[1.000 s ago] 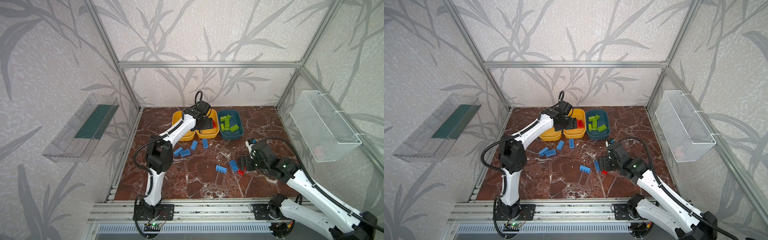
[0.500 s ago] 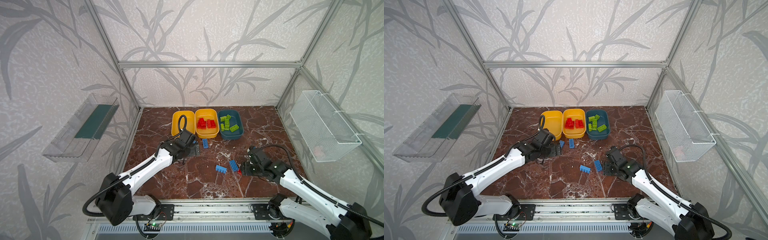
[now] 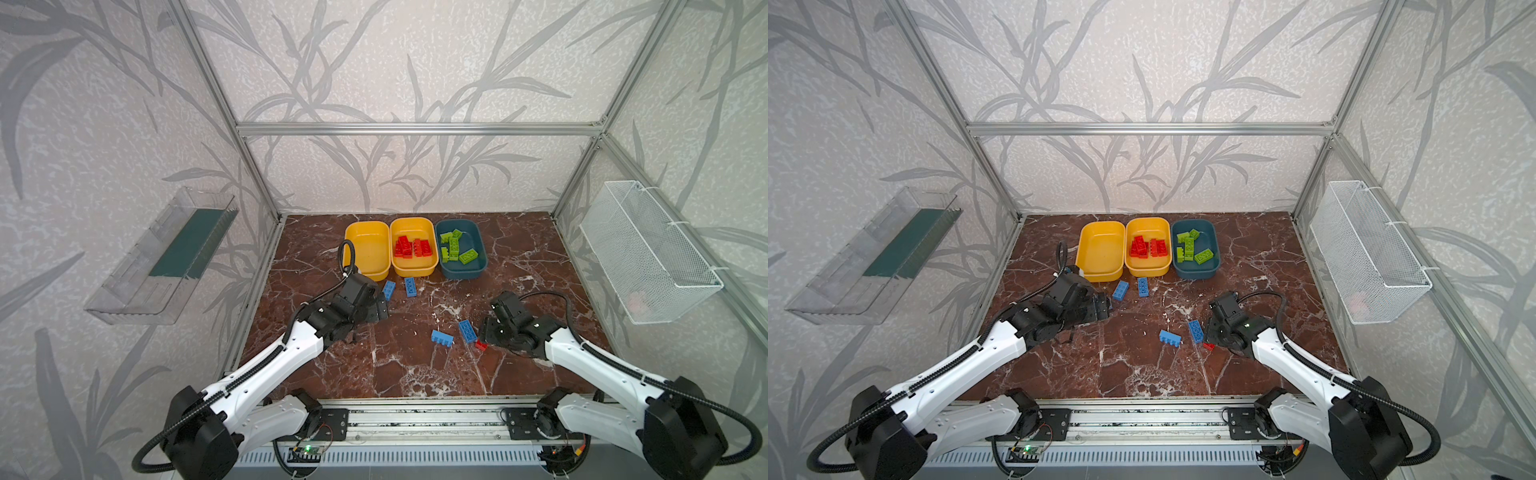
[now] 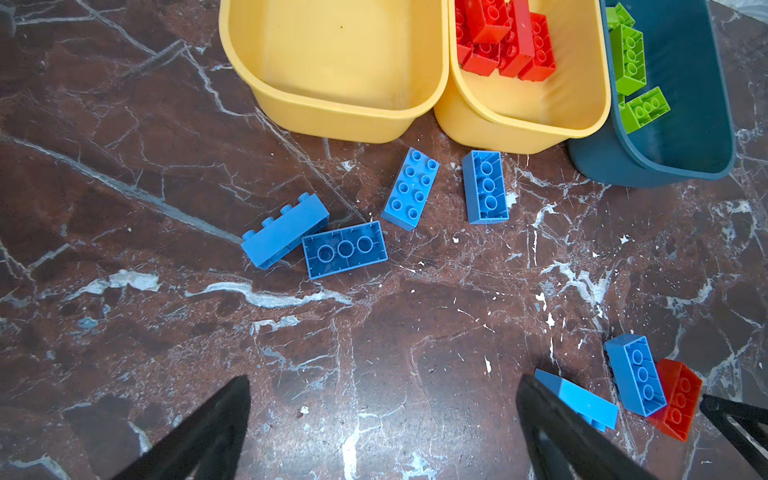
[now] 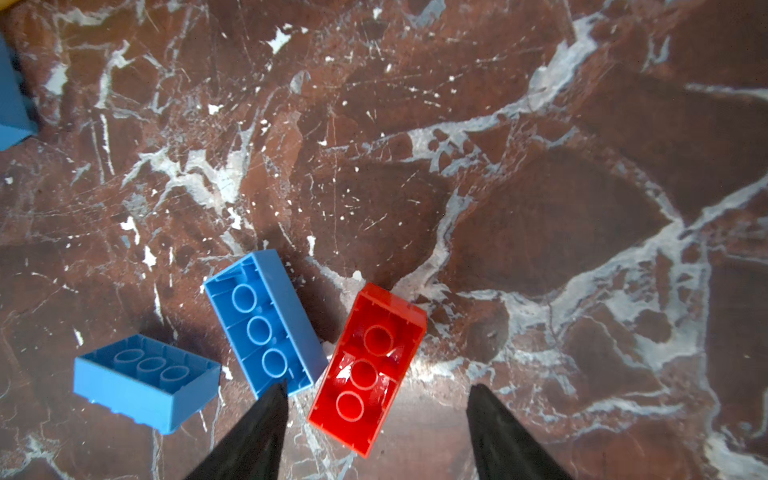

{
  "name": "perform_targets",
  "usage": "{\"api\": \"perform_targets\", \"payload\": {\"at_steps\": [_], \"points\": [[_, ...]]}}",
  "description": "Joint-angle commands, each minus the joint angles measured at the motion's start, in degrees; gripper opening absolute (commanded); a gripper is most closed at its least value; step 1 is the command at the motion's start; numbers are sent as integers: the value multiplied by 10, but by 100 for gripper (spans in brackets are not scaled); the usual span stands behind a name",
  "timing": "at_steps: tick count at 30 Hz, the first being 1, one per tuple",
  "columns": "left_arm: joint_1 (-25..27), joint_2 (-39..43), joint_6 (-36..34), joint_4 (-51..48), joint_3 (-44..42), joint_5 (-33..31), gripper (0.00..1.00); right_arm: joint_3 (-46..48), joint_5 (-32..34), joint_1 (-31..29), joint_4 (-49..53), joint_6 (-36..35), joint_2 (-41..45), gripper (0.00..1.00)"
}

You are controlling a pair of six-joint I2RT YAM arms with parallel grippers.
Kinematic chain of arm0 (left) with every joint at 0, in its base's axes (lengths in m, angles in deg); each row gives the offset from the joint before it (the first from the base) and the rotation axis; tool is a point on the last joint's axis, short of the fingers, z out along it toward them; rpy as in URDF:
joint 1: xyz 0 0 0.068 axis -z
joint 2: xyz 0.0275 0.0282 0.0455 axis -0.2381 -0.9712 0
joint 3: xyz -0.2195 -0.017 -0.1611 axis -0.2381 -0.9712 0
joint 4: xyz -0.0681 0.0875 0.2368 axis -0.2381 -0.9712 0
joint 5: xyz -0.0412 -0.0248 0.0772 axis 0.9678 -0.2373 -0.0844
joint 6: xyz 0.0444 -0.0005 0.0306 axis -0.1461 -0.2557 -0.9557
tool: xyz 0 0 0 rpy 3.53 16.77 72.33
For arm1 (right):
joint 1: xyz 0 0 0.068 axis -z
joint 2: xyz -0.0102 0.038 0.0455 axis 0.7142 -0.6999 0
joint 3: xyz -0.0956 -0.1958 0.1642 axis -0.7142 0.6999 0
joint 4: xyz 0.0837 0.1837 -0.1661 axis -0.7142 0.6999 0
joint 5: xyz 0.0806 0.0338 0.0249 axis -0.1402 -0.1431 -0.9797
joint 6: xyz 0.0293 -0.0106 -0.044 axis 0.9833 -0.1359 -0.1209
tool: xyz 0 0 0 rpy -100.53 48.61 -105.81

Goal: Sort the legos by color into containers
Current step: 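Grasp a red brick with the right gripper while the left gripper withdraws, then carry the red brick into the yellow tub with the right gripper, release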

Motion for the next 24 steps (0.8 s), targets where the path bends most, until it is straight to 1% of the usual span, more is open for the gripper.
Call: {"api": "perform_targets", "payload": {"at_steps": [1,6,10,14,17,19,22,24], "points": [[-1,10,2,-11,-7,-23,99,-11,-5,16,-19,14,-30,67],[-2,10,-1,-3,-14,-18,99,-18,-14,21,-18,9,-64,62],[-2,4,-4,6,-18,-18,99,-30,-34,21,-6,2,-95,60],[-5,-7,-11,11,-13,-14,99,-34,-48,21,-1,4,-116,55],[-5,-11,-14,11,-11,-12,99,-29,-51,21,-3,7,-114,48],[-7,-11,-17,10,-11,-12,99,-31,-52,21,3,5,-107,40],[-8,-9,-20,11,-11,-13,99,-38,-55,21,15,0,-99,30],[-9,-7,-21,10,-12,-14,99,-46,-59,21,22,-3,-94,27]]}}
